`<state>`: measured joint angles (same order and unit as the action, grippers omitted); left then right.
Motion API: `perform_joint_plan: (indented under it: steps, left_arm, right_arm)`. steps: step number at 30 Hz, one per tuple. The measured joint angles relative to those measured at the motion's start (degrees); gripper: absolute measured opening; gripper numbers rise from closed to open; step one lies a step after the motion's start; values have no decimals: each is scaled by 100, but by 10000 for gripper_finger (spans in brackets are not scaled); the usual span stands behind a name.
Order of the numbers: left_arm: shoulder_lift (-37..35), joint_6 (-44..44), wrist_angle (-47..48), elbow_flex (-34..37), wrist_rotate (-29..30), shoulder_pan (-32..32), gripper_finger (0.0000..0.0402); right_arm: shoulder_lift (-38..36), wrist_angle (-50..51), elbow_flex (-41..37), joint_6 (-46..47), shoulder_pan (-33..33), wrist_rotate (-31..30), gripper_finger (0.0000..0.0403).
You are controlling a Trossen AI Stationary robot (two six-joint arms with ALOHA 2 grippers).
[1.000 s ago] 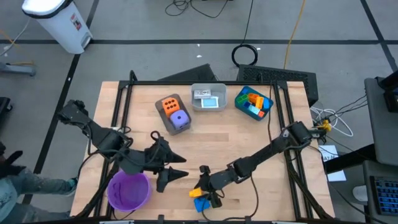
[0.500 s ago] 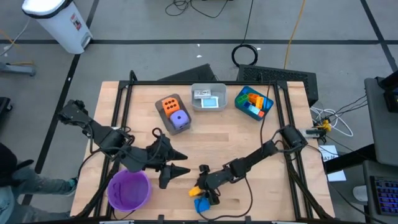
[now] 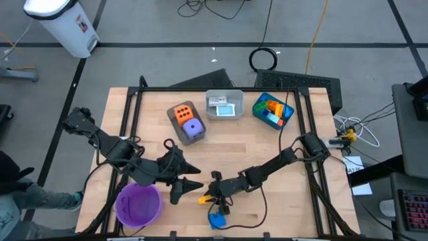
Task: Pick & Place Toys
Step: Put the yellow game piece into the blue bin
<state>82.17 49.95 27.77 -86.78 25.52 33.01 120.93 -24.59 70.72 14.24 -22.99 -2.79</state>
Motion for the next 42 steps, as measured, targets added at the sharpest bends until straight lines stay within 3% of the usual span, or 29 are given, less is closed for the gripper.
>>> perform_joint_plan:
  steps: [9,12,16,23,29,38,42]
  left_arm:
    - [-4,-211,250,0,-9,-103,287]
    - [-24,-397,245,0,-10,-203,287]
    - [-24,-694,254,0,-17,-335,287]
    - [-25,-983,252,0,-405,-650,287]
    - [-24,-930,250,0,-1051,-883,287]
    - [-24,-728,208,0,-1062,-999,287]
    - [-24,-649,204,0,-1067,-997,287]
  right_arm:
    - [-330,230,-7,-44,277,2,14]
    - [-606,410,-3,-152,442,4,5]
    - [-823,499,-9,-147,605,195,24]
    - [-901,-387,-7,-166,546,1845,71]
    - [-849,-182,-7,-297,348,1485,140]
    - [-465,-319,-4,13,390,732,245]
    - [-180,-514,125,11,379,726,273]
